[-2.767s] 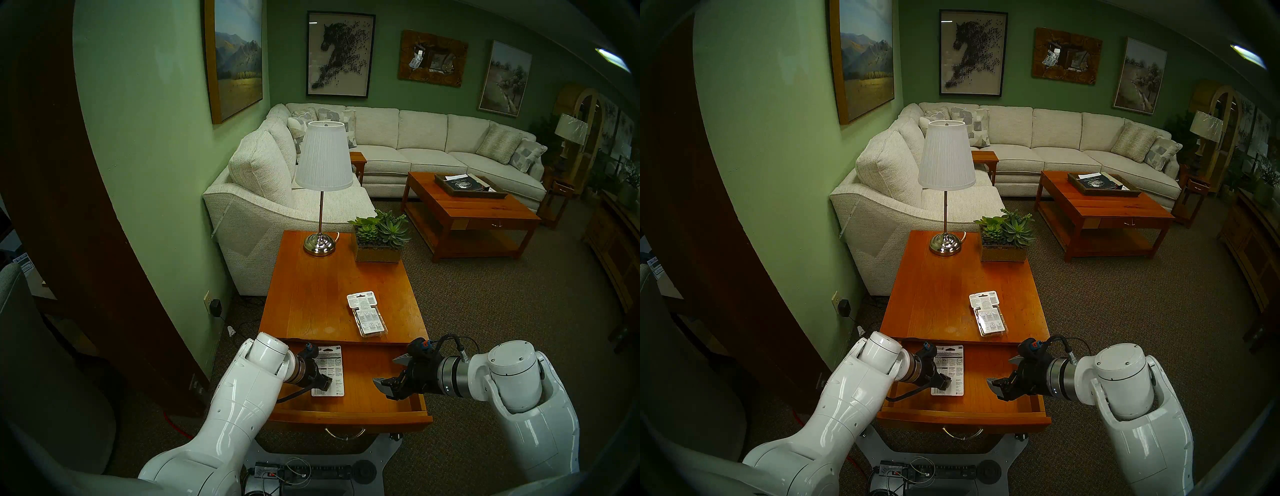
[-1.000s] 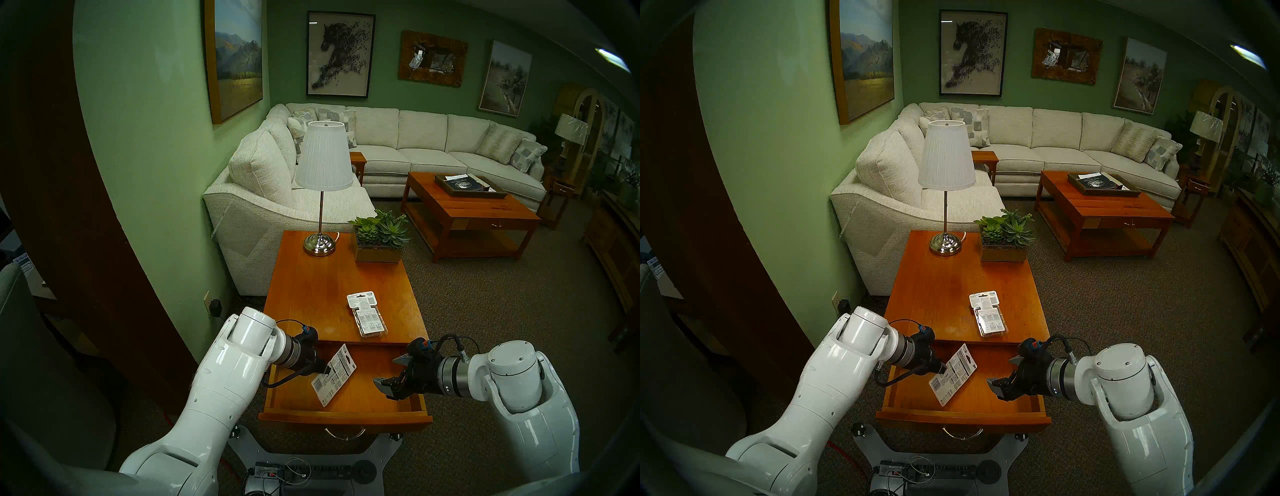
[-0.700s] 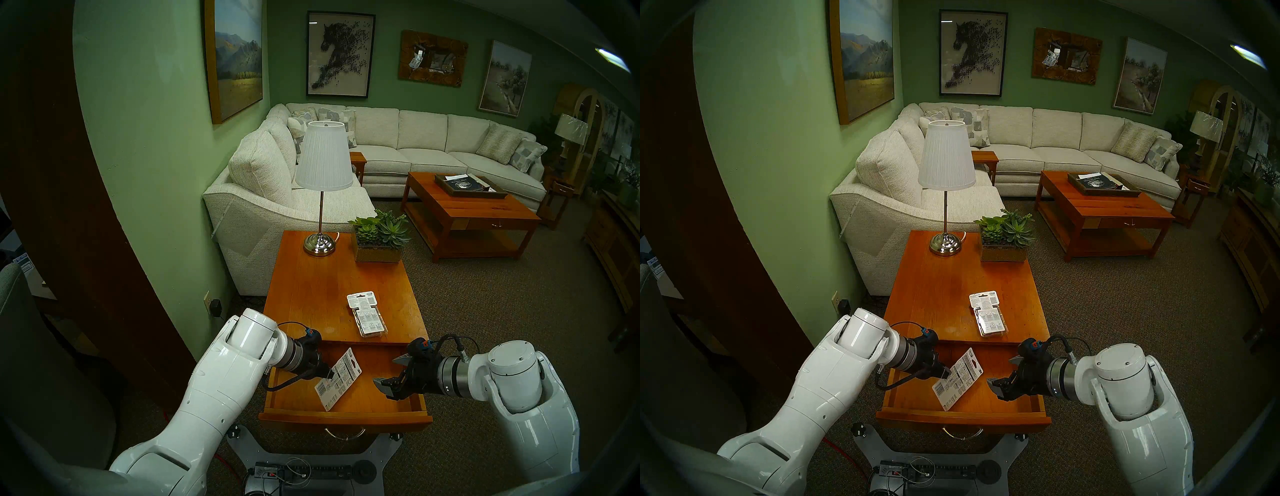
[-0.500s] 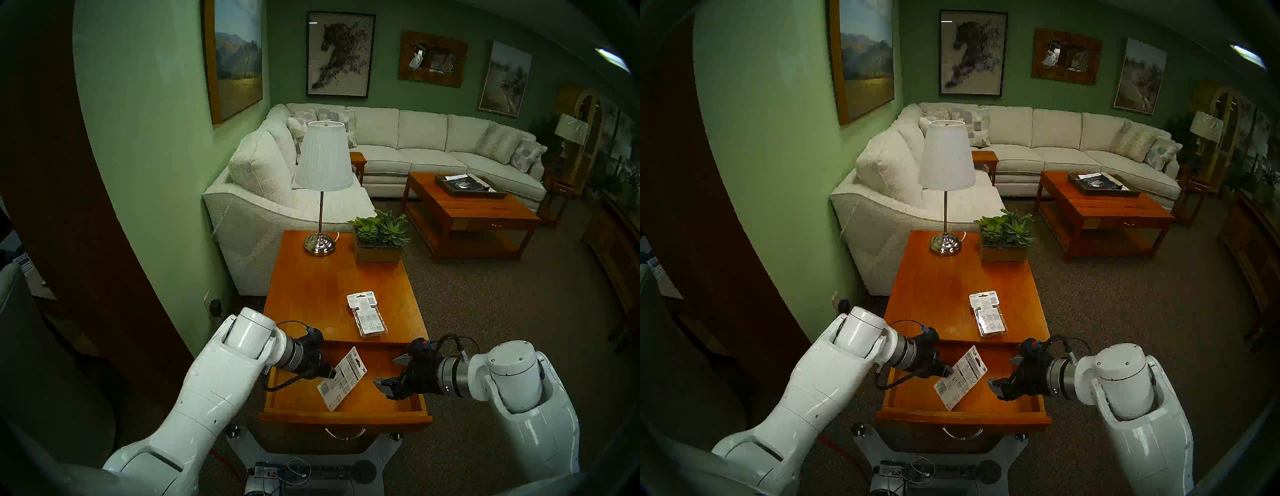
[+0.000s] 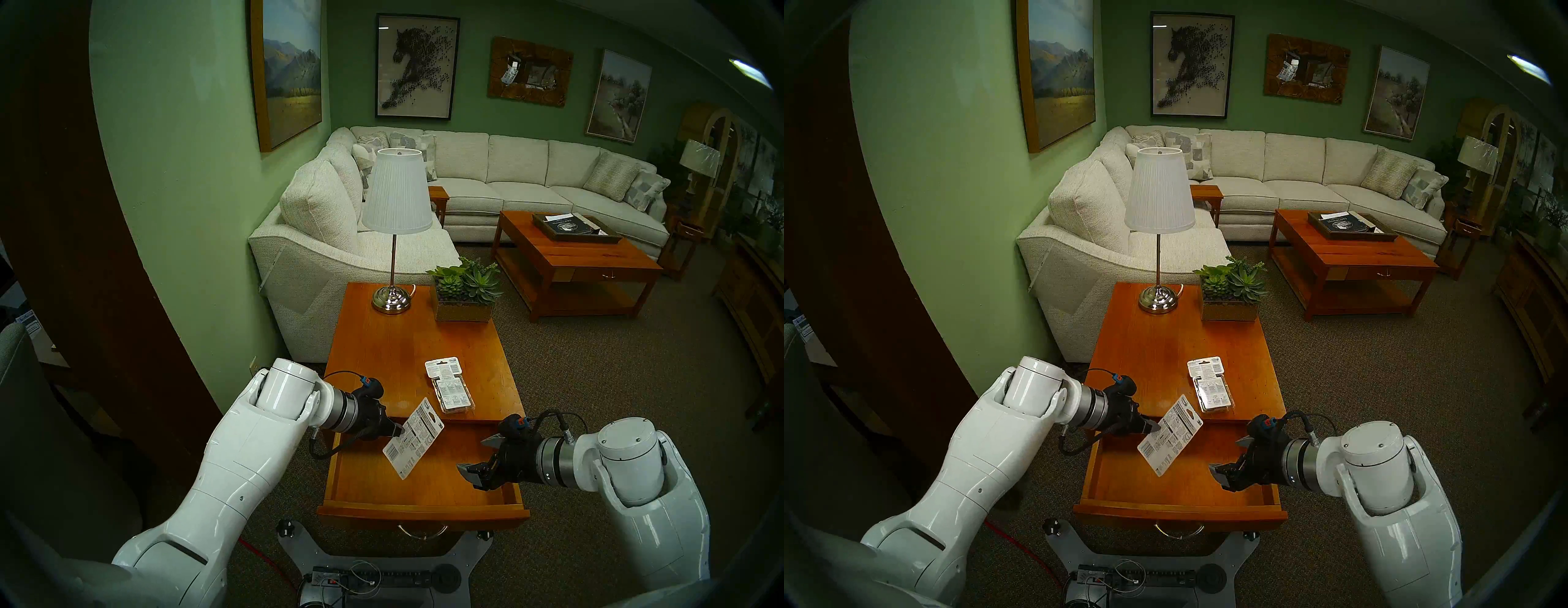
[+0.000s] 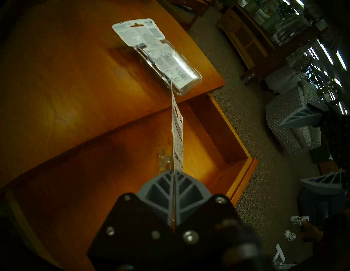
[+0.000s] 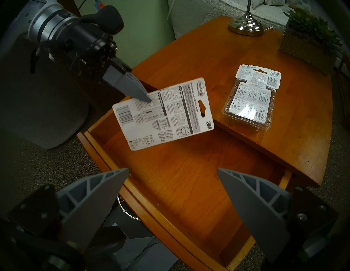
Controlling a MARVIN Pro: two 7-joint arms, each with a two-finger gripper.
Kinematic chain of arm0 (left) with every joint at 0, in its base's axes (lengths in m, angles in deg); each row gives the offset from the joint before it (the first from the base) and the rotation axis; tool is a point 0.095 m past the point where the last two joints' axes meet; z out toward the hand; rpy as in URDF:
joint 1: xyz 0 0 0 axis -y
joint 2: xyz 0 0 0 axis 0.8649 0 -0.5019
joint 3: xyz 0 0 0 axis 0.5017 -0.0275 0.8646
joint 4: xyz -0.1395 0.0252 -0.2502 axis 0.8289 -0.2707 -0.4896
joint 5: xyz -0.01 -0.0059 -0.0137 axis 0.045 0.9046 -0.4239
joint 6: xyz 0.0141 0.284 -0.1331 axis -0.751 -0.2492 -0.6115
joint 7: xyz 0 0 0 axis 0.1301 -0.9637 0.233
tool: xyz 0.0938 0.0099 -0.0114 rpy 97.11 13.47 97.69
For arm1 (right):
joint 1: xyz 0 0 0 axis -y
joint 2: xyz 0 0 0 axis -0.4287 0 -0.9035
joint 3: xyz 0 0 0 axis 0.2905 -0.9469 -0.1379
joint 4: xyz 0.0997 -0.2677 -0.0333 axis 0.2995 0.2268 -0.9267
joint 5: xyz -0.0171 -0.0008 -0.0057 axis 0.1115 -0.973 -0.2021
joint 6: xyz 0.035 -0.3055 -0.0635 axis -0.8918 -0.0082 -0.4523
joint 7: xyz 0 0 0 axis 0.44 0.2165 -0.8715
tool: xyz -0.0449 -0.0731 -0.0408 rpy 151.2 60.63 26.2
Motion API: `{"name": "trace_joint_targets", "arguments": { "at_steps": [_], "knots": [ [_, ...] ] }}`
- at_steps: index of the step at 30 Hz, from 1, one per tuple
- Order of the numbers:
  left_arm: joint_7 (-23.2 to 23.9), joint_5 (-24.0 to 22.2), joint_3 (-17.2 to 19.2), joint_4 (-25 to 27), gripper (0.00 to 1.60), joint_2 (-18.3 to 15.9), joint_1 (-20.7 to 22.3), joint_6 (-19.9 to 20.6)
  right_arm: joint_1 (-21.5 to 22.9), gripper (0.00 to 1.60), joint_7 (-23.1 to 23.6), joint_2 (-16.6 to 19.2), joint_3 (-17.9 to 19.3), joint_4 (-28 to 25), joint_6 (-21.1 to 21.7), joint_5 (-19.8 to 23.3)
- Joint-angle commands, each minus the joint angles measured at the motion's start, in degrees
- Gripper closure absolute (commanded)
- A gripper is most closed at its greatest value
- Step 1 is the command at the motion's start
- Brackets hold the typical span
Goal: Open the drawer, take out the contents and close the drawer
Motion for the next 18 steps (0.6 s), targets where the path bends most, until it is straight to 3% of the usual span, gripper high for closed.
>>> {"name": "trace_joint_targets", "arguments": {
  "at_steps": [1, 9, 18],
  "knots": [
    [3.5, -4.0, 4.3, 0.2, 1.60, 1.3, 6.3, -0.1, 0.9, 0.00, -0.1, 0.0, 0.2, -1.3, -0.1, 0.1],
    [-0.1, -4.5, 8.8, -4.4, 1.60, 4.2, 9.5, -0.1, 1.0, 0.00, -0.1, 0.0, 0.2, -1.3, -0.1, 0.1],
    [-5.1, -3.0, 11.0, -13.0, 1.60, 6.9, 13.9, -2.0, 1.0, 0.00, -0.1, 0.0, 0.2, -1.2, -0.1, 0.1]
  ]
}}
